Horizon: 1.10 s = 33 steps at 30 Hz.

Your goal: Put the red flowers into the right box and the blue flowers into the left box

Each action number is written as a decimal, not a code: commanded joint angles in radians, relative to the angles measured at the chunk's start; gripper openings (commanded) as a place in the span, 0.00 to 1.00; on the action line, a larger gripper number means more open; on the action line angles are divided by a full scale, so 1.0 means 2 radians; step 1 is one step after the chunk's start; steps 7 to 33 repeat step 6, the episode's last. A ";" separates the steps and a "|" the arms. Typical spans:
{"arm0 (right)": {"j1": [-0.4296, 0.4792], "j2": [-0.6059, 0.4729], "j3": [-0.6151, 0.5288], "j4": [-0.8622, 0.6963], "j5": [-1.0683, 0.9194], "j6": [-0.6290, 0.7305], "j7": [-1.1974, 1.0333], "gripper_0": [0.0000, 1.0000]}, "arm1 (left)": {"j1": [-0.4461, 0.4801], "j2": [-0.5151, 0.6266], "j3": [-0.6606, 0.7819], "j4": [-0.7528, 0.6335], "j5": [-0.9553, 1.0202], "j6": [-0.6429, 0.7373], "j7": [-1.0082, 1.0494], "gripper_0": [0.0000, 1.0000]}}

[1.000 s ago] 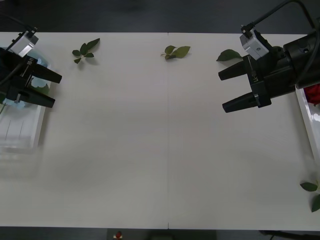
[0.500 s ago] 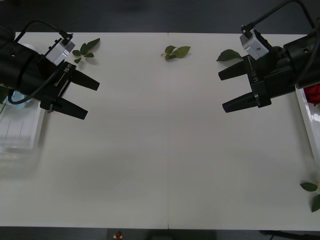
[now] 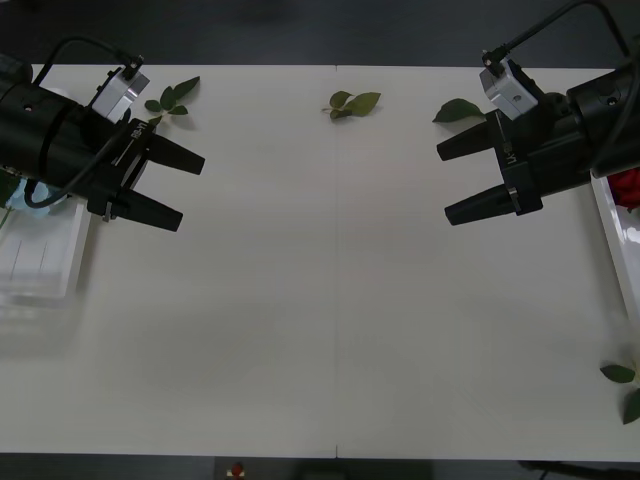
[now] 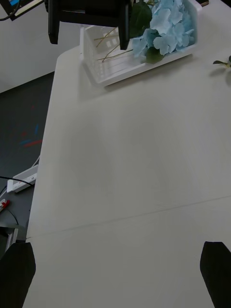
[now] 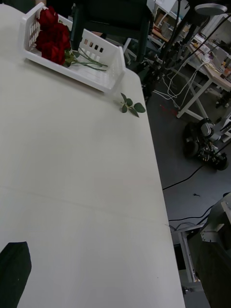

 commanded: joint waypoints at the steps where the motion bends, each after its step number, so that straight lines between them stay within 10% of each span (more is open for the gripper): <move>1: -0.022 -0.003 -0.001 -0.001 -0.001 0.003 0.006 1.00 | 0.001 0.000 0.010 -0.003 0.005 -0.001 0.014 1.00; 33: -0.022 -0.003 -0.001 -0.001 -0.001 0.003 0.006 1.00 | 0.001 0.000 0.010 -0.003 0.005 -0.001 0.014 1.00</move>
